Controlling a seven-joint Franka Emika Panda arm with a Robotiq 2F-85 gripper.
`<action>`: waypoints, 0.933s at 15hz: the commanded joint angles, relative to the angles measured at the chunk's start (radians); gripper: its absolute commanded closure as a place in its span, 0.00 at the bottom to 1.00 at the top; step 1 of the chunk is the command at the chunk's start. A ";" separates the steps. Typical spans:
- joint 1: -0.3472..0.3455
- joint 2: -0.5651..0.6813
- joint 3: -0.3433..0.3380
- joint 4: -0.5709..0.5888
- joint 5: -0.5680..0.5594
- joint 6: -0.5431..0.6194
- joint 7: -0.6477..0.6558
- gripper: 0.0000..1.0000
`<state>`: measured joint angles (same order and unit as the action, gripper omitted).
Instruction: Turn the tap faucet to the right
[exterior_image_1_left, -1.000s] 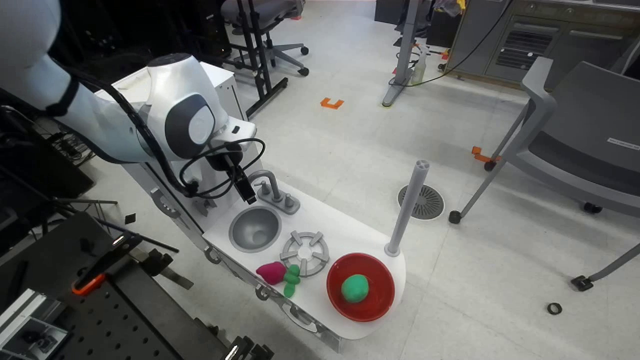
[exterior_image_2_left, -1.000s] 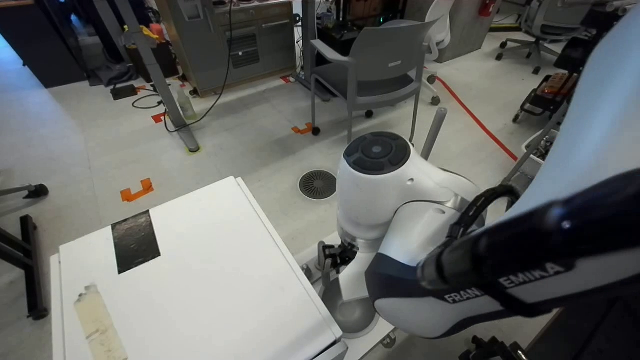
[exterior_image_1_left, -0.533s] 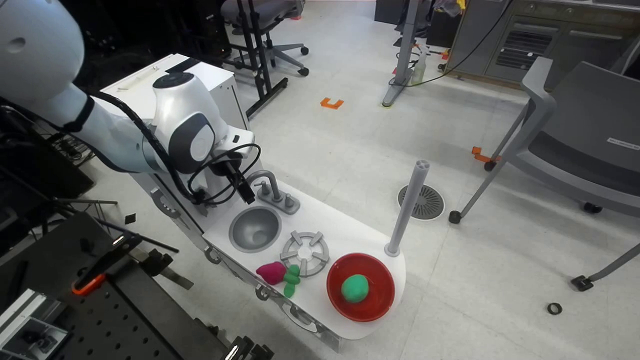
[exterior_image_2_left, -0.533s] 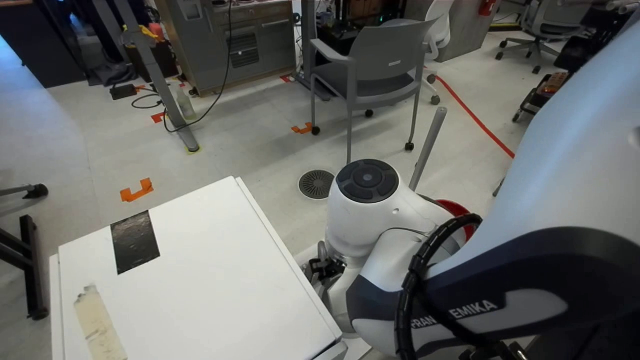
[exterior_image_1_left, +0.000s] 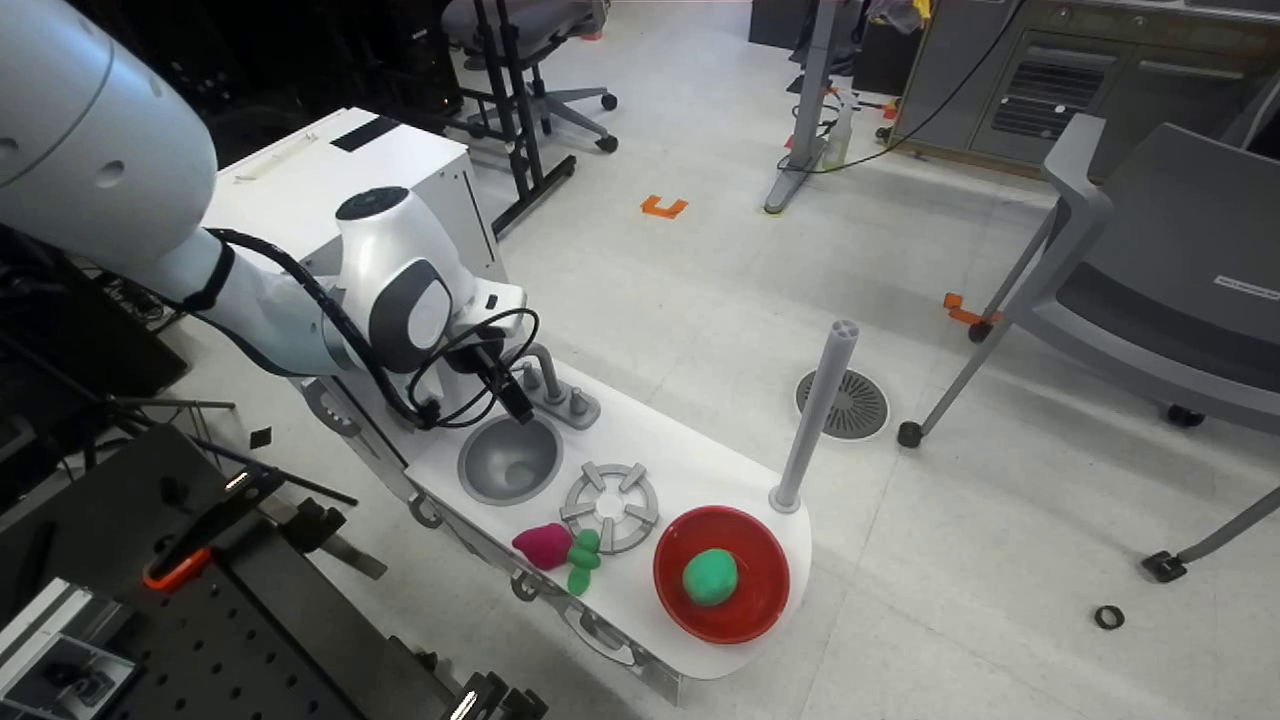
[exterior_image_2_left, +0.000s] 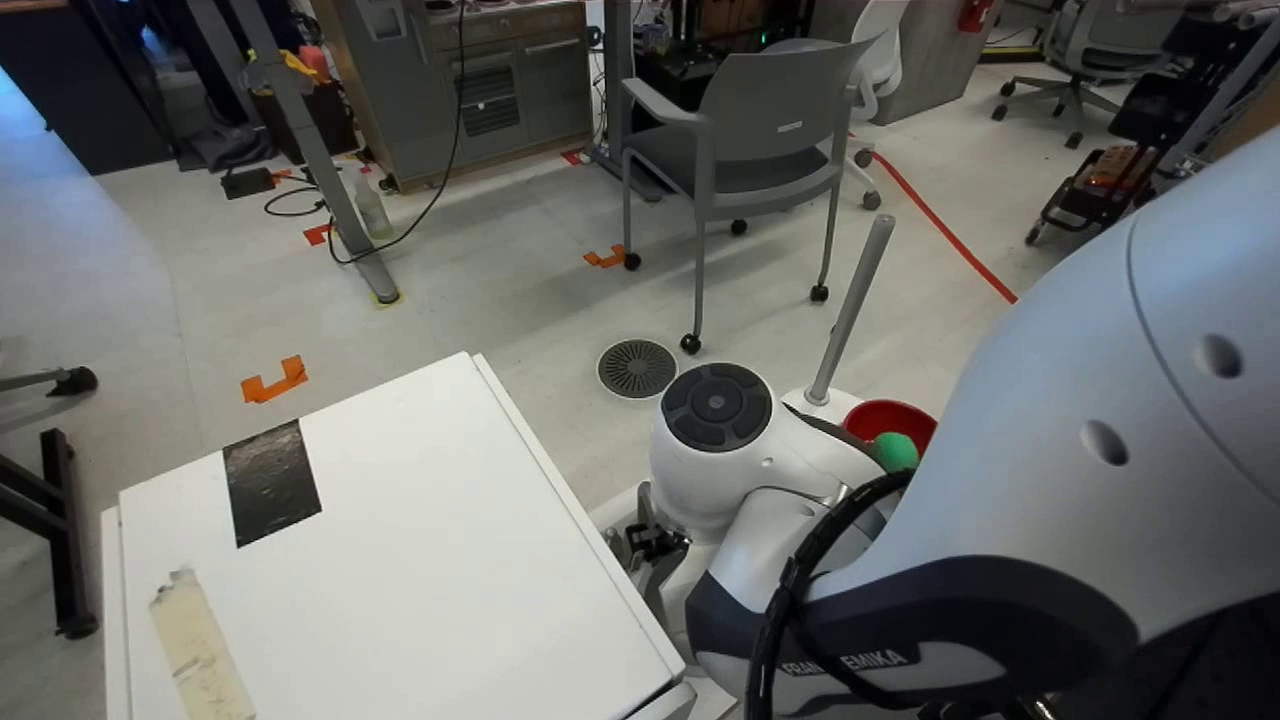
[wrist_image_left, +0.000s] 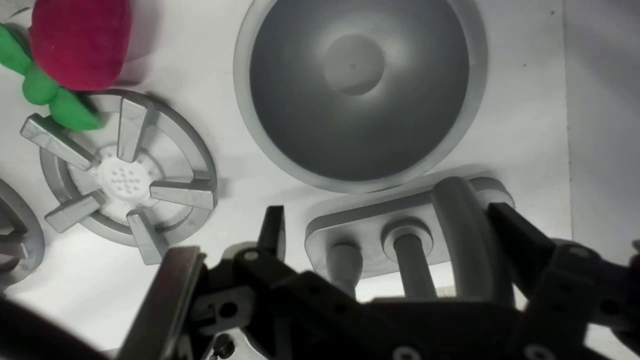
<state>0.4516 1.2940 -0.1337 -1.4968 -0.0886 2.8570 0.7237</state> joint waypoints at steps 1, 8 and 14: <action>0.029 0.066 -0.056 0.092 0.042 -0.045 0.001 0.00; 0.008 0.060 -0.117 0.064 0.049 -0.312 0.092 0.00; -0.059 0.079 -0.176 0.129 0.029 -0.385 0.148 0.00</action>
<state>0.4229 1.3643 -0.3026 -1.4237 -0.0485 2.5243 0.8388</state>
